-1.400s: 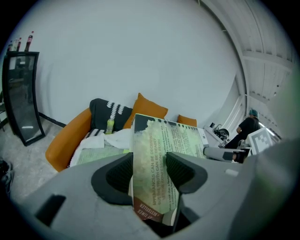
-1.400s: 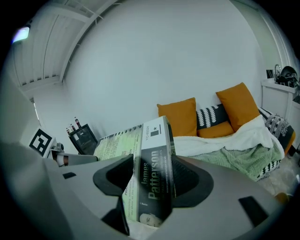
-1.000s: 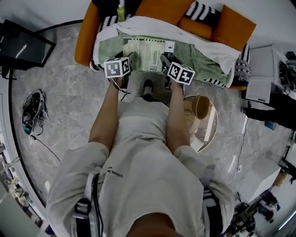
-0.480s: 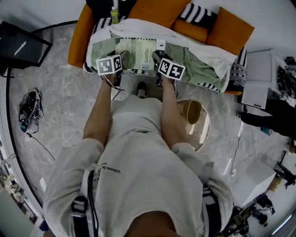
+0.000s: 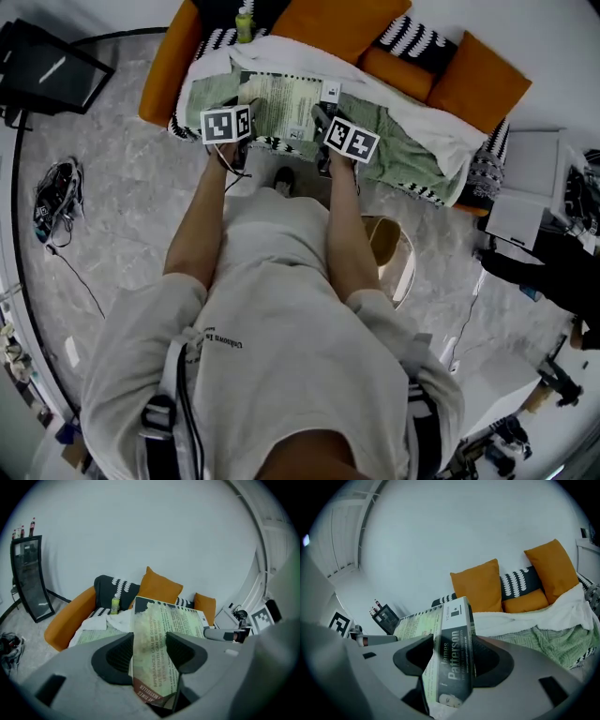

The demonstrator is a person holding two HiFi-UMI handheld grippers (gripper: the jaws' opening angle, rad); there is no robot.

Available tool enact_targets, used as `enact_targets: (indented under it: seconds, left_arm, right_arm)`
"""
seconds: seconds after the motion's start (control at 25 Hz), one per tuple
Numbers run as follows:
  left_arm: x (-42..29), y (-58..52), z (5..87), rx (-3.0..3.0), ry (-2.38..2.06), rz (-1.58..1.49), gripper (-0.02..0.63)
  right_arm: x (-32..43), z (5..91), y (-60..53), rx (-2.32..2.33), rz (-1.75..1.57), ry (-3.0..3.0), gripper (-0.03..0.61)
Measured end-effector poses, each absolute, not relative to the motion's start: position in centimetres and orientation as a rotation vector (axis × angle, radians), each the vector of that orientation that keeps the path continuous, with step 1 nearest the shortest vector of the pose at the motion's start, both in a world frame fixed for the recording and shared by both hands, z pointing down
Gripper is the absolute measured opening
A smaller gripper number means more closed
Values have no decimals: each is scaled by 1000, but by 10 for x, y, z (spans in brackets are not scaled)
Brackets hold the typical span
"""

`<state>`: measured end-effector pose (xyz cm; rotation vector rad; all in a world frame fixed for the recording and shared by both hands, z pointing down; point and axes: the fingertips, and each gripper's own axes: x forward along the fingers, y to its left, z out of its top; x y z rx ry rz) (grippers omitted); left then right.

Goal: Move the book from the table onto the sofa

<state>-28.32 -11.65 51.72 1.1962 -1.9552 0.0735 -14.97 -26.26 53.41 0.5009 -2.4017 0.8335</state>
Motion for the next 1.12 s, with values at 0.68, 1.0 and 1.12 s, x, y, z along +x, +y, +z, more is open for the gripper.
enact_targets:
  seconds: [0.68, 1.0, 1.12]
  left_arm:
    - [-277, -142, 531, 1155, -1947, 99, 222]
    - [-288, -145, 532, 1129, -1961, 124, 222]
    - [-290, -145, 532, 1120, -1964, 123, 222]
  right_arm:
    - [-146, 555, -289, 455, 890, -2363, 230]
    - [-156, 559, -293, 451, 905, -2360, 230]
    - [-160, 561, -293, 437, 916, -2355, 230]
